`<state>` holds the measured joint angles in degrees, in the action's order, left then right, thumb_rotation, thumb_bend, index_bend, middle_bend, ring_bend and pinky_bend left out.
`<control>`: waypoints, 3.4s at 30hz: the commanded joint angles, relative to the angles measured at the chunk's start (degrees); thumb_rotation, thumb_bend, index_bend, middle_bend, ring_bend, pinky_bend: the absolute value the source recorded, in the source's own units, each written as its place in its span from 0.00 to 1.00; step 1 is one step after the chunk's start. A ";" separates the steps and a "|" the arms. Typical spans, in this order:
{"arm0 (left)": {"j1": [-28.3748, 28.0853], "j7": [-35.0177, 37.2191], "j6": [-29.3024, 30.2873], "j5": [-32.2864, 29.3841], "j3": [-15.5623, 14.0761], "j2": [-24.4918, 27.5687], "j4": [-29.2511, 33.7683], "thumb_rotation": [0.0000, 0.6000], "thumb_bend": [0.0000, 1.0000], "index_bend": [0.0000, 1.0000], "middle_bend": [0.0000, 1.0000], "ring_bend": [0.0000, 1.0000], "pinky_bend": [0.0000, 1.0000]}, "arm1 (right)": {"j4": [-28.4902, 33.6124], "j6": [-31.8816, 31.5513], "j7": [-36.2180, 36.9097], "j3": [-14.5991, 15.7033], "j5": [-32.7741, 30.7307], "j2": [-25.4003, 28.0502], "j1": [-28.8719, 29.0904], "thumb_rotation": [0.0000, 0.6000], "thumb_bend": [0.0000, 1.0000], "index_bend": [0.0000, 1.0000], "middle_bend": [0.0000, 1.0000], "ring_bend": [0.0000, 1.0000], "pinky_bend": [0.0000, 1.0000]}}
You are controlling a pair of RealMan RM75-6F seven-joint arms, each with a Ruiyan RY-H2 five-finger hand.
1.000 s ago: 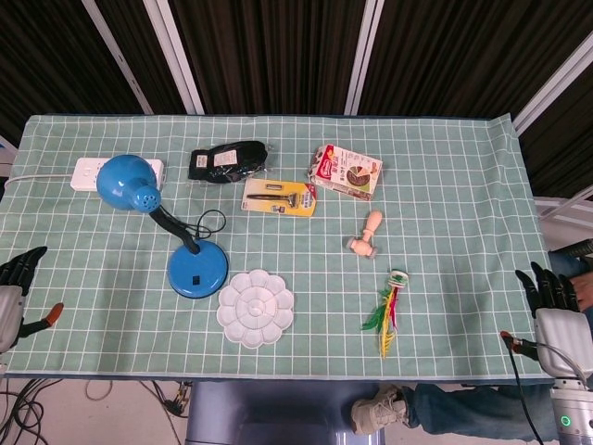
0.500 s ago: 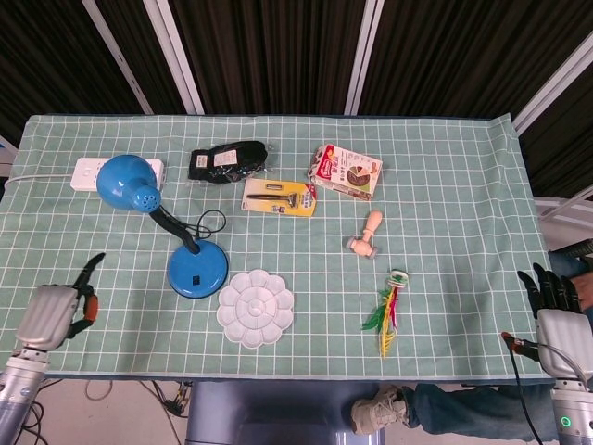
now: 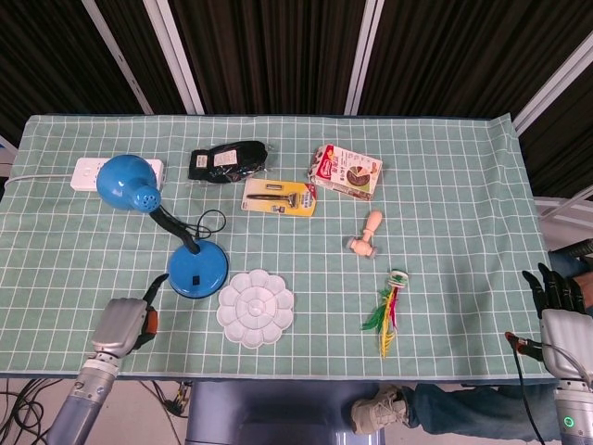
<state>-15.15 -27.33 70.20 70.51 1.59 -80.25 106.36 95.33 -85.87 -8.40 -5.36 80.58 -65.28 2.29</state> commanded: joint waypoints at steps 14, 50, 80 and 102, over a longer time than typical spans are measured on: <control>-4.15 -7.47 -0.81 -8.62 1.74 -8.47 -3.59 1.00 0.75 0.07 0.81 0.82 0.87 | 0.11 0.01 0.03 -0.34 -0.65 -0.01 -0.04 1.00 0.17 0.12 0.03 0.02 0.00; -6.69 -9.17 -0.83 -11.98 1.23 -10.61 -5.65 1.00 0.75 0.12 0.81 0.82 0.87 | 0.06 0.21 0.01 -0.62 -1.21 -0.01 0.02 1.00 0.17 0.12 0.03 0.02 0.00; -6.49 -12.08 2.73 -10.03 -0.93 -12.38 -7.30 1.00 0.75 0.32 0.79 0.82 0.87 | 0.08 0.35 -0.04 -0.55 -1.05 -0.15 0.14 1.00 0.17 0.12 0.03 0.02 0.00; 4.52 5.07 17.59 7.30 -6.14 16.59 8.39 1.00 0.32 0.14 0.11 0.07 0.14 | 0.24 0.23 -0.36 -0.42 -0.94 -0.20 0.08 1.00 0.17 0.12 0.03 0.02 0.00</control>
<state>-13.31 -26.72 86.66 75.74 -2.05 -67.01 114.84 95.57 -85.63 -8.76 -5.78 79.63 -65.48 2.37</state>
